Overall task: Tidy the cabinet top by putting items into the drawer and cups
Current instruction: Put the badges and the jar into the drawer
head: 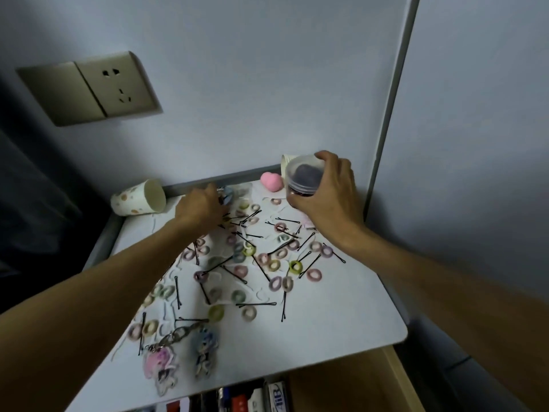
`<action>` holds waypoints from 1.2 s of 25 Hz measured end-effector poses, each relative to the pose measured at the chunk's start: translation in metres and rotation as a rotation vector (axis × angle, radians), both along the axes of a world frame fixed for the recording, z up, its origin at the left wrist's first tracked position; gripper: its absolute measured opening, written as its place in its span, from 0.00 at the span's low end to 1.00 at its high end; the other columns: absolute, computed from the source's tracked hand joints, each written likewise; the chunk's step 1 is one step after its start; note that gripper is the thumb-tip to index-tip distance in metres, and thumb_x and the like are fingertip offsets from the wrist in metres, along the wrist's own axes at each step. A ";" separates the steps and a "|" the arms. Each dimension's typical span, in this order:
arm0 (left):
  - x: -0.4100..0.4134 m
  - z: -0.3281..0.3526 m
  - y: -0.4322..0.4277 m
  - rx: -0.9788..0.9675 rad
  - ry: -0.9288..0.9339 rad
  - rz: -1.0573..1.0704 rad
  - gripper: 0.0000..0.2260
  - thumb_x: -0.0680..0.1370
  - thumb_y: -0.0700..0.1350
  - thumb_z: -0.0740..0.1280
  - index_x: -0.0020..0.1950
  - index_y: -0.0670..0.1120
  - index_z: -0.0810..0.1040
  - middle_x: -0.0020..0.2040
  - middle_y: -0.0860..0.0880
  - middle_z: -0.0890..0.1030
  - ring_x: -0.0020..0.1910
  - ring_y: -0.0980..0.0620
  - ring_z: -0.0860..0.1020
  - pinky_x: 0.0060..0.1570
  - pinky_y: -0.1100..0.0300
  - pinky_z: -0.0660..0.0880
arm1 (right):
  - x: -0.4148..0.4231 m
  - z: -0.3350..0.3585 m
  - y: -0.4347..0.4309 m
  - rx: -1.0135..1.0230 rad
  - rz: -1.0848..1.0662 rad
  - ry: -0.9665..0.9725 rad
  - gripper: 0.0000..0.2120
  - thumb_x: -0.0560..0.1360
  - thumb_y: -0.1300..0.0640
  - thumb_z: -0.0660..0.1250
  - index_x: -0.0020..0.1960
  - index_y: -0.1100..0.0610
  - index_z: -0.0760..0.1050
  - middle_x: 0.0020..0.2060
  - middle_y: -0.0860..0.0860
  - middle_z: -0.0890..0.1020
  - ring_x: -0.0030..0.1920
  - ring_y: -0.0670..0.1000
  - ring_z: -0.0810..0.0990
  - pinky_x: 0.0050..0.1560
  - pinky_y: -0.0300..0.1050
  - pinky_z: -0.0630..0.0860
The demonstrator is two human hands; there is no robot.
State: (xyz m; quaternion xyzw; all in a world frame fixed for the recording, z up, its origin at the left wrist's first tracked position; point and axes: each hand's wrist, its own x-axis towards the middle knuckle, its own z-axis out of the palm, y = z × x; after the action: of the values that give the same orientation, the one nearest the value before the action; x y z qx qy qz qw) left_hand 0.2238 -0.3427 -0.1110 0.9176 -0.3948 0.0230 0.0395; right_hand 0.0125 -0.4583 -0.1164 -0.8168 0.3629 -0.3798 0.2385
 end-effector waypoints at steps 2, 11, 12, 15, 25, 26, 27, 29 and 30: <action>0.000 -0.004 -0.003 0.091 -0.149 -0.054 0.18 0.83 0.54 0.55 0.62 0.41 0.72 0.57 0.37 0.79 0.55 0.37 0.78 0.43 0.53 0.67 | 0.000 0.000 0.006 0.018 0.062 -0.027 0.42 0.64 0.44 0.79 0.71 0.50 0.62 0.64 0.51 0.68 0.63 0.50 0.69 0.56 0.41 0.73; -0.012 0.014 0.001 0.142 -0.424 -0.106 0.10 0.80 0.38 0.59 0.58 0.43 0.77 0.50 0.42 0.82 0.48 0.42 0.80 0.41 0.53 0.69 | -0.003 0.007 0.026 0.081 0.205 -0.125 0.44 0.63 0.49 0.81 0.72 0.49 0.60 0.66 0.48 0.68 0.63 0.47 0.69 0.60 0.43 0.75; -0.013 0.021 0.005 0.091 -0.418 -0.087 0.11 0.80 0.38 0.58 0.58 0.43 0.77 0.50 0.41 0.81 0.47 0.41 0.79 0.39 0.54 0.67 | -0.006 0.012 0.031 0.097 0.231 -0.134 0.45 0.63 0.50 0.81 0.72 0.49 0.60 0.66 0.47 0.68 0.64 0.46 0.68 0.60 0.42 0.74; -0.025 0.049 0.026 -0.162 -0.361 -0.038 0.10 0.80 0.40 0.58 0.54 0.43 0.78 0.44 0.39 0.81 0.36 0.40 0.75 0.35 0.53 0.67 | -0.017 0.027 0.054 0.212 0.315 -0.152 0.48 0.63 0.53 0.82 0.75 0.49 0.58 0.67 0.45 0.66 0.64 0.43 0.67 0.61 0.35 0.70; -0.154 0.077 0.248 -0.921 1.180 0.216 0.08 0.79 0.40 0.66 0.53 0.37 0.81 0.44 0.36 0.84 0.40 0.38 0.84 0.39 0.53 0.82 | -0.080 0.044 0.219 0.594 0.621 0.039 0.44 0.59 0.56 0.83 0.68 0.44 0.65 0.57 0.40 0.76 0.57 0.40 0.77 0.60 0.38 0.74; -0.161 0.071 0.267 -0.936 1.229 0.246 0.08 0.80 0.40 0.65 0.53 0.37 0.81 0.44 0.38 0.84 0.40 0.38 0.84 0.37 0.54 0.82 | -0.083 0.041 0.237 0.633 0.644 0.047 0.42 0.60 0.58 0.83 0.67 0.44 0.66 0.56 0.40 0.77 0.55 0.39 0.78 0.58 0.36 0.75; -0.166 0.066 0.280 -0.948 1.268 0.278 0.08 0.81 0.40 0.63 0.54 0.37 0.80 0.44 0.39 0.84 0.39 0.39 0.84 0.36 0.55 0.83 | -0.086 0.036 0.250 0.681 0.666 0.045 0.42 0.60 0.61 0.83 0.67 0.44 0.66 0.55 0.41 0.78 0.54 0.39 0.79 0.56 0.35 0.75; -0.170 0.053 0.305 -0.944 1.302 0.334 0.09 0.83 0.40 0.60 0.55 0.37 0.78 0.42 0.40 0.84 0.36 0.42 0.83 0.36 0.52 0.83 | -0.091 0.022 0.276 0.796 0.700 0.032 0.41 0.61 0.66 0.81 0.66 0.46 0.66 0.55 0.45 0.80 0.54 0.41 0.80 0.54 0.35 0.76; -0.172 0.047 0.315 -0.919 1.296 0.343 0.09 0.83 0.39 0.59 0.55 0.37 0.77 0.42 0.39 0.83 0.35 0.42 0.83 0.37 0.51 0.82 | -0.093 0.015 0.289 0.841 0.705 0.034 0.41 0.61 0.68 0.81 0.66 0.47 0.67 0.56 0.46 0.80 0.54 0.42 0.81 0.55 0.36 0.77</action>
State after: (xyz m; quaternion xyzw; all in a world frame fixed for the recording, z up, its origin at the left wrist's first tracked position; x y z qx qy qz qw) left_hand 0.0521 -0.0280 -0.0641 0.6887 -0.0985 -0.3473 0.6288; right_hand -0.0802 -0.1693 -0.1011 -0.7291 0.1918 -0.0859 0.6514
